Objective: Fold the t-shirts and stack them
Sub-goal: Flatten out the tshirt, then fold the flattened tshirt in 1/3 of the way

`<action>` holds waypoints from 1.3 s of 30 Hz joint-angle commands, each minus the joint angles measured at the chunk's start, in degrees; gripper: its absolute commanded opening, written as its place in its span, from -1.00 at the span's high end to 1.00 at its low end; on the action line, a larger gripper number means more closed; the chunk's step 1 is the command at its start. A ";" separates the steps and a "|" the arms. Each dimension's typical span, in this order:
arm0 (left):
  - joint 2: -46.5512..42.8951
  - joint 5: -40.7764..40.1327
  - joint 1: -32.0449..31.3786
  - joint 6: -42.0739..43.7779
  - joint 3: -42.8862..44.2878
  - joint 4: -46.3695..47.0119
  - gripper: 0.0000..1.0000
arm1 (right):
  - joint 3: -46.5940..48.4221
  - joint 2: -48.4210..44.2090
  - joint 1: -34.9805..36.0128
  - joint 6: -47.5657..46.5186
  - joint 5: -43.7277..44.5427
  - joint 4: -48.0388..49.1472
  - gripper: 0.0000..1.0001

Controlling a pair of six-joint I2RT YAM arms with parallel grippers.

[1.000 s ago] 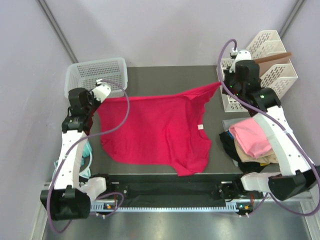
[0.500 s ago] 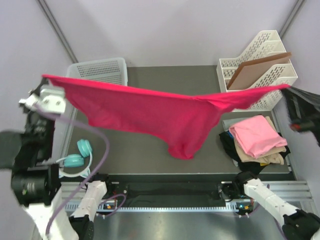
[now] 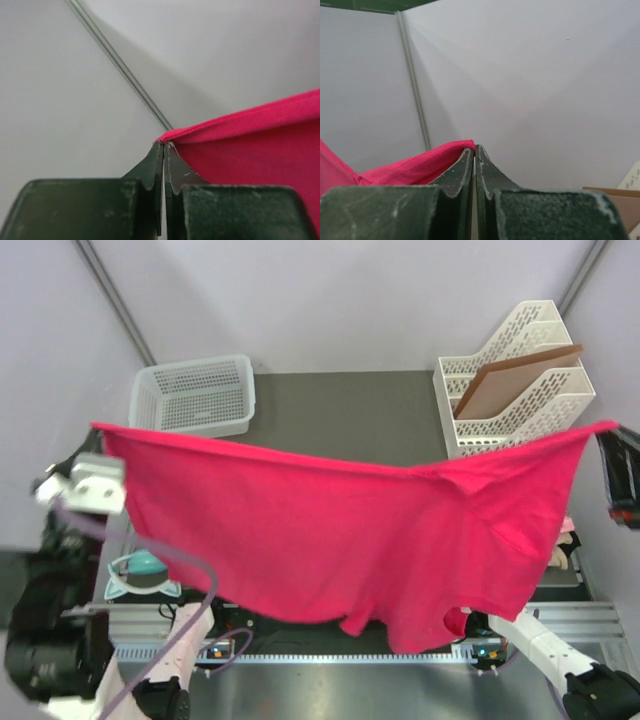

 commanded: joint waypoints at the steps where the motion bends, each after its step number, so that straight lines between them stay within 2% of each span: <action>1: -0.01 -0.32 0.34 2.66 -16.69 -0.82 1.00 | -6.34 9.33 -0.08 -2.42 13.66 0.27 1.00; 2: -0.27 -0.32 0.25 3.27 -24.83 0.42 1.00 | -8.01 10.82 -0.17 -3.64 17.42 2.11 1.00; 4: 0.25 -0.50 0.25 5.29 -32.34 4.27 1.00 | -12.50 16.35 -0.26 -4.79 20.35 3.87 1.00; 7: 3.93 -3.12 0.34 8.54 -48.23 9.98 1.00 | -17.86 24.70 -2.01 -5.15 21.50 7.56 1.00; 11: 14.38 -6.38 0.43 12.85 -55.66 22.89 1.00 | -24.45 34.46 -6.31 -2.08 18.62 13.36 1.00; 15: 31.57 -9.61 0.34 14.35 -53.48 28.81 1.00 | -27.19 44.48 -8.34 -1.28 18.95 16.89 1.00; 18: 42.13 -12.44 0.25 13.48 -46.90 29.69 1.00 | -26.05 49.05 -9.30 -1.19 18.52 17.24 1.00; 21: 48.13 -14.82 0.25 13.38 -42.32 31.00 1.00 | -23.86 52.39 -9.75 -0.93 17.90 16.37 1.00; 25: 50.26 -16.05 0.25 14.70 -41.87 36.27 1.00 | -20.08 56.18 -9.84 -1.01 17.37 14.35 1.00; 32: 54.21 -17.54 0.25 14.97 -38.36 37.16 1.00 | -14.11 62.33 -9.92 -0.58 17.11 11.89 1.00; 39: 57.20 -19.57 0.34 14.61 -33.88 36.55 1.00 | -11.99 66.12 -10.71 -0.14 16.06 10.83 1.00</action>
